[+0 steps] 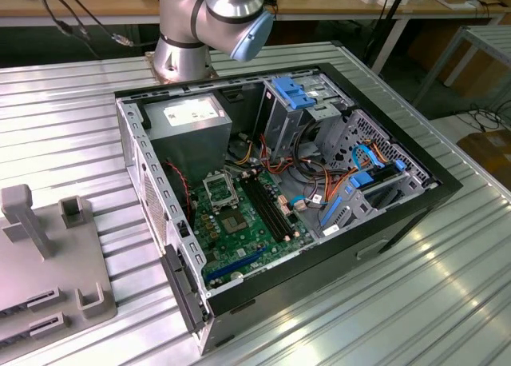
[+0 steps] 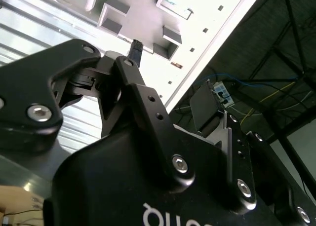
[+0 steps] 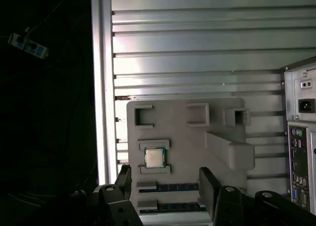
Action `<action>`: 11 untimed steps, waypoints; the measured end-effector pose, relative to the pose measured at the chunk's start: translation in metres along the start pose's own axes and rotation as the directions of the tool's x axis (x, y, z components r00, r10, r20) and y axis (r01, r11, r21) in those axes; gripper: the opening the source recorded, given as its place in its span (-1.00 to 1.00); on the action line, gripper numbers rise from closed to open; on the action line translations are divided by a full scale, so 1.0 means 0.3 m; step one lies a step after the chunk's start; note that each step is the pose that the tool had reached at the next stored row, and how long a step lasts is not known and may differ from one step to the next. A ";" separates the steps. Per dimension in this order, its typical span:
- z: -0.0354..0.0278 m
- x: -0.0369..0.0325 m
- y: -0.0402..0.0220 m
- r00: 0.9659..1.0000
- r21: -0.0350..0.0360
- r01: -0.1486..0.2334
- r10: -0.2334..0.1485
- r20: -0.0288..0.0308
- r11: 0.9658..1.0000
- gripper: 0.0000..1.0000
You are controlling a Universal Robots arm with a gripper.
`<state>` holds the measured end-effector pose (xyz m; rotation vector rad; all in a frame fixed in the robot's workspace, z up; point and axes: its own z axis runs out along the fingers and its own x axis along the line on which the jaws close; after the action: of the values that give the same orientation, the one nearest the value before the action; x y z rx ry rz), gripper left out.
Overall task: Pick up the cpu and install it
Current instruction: 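Pick up the cpu and move it towards the insertion slot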
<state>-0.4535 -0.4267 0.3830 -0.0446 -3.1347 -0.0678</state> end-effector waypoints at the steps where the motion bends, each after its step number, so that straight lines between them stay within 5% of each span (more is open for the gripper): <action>1: 0.002 0.000 0.000 1.000 0.000 0.007 -0.007 0.000 1.000 0.32; 11: 0.023 0.008 -0.001 1.000 0.000 0.031 -0.031 -0.002 1.000 0.32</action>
<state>-0.4558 -0.4266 0.3760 0.0039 -3.1341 -0.0675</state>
